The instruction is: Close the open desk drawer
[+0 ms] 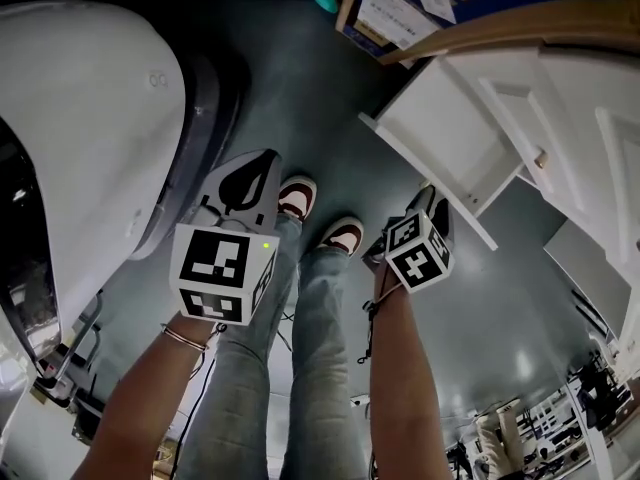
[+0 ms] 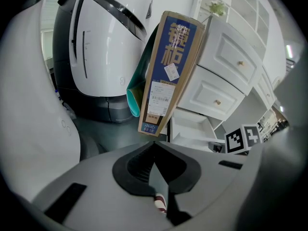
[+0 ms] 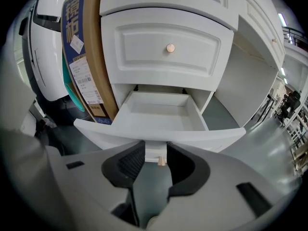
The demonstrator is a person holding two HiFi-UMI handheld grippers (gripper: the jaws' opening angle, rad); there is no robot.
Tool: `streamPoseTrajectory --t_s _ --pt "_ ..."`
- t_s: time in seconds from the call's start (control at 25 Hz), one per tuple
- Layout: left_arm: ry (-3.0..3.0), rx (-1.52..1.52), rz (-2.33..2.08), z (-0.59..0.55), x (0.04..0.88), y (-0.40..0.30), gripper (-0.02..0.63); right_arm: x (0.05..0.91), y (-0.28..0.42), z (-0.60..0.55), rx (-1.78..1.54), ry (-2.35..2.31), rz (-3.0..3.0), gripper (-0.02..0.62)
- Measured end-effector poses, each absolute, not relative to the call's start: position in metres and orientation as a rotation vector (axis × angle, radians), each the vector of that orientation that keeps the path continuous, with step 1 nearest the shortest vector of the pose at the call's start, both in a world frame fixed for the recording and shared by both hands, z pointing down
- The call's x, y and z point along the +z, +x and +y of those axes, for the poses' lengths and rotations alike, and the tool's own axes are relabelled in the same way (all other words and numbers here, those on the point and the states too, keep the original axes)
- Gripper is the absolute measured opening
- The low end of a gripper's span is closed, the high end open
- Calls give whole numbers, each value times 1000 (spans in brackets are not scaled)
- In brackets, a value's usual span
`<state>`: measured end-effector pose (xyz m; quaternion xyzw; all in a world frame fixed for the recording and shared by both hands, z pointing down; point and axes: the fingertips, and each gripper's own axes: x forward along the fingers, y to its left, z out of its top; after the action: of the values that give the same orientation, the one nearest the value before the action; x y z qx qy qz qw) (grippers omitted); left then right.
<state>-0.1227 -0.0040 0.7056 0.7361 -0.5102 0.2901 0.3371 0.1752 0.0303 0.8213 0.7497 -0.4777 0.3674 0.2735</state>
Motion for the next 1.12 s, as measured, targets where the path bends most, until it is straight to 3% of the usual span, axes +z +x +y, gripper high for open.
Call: streamPoseTrajectory --t_s 1.12 --pt "1834 711 -1418 -21 701 -124 12 816 217 -58 892 2038 -1299 149"
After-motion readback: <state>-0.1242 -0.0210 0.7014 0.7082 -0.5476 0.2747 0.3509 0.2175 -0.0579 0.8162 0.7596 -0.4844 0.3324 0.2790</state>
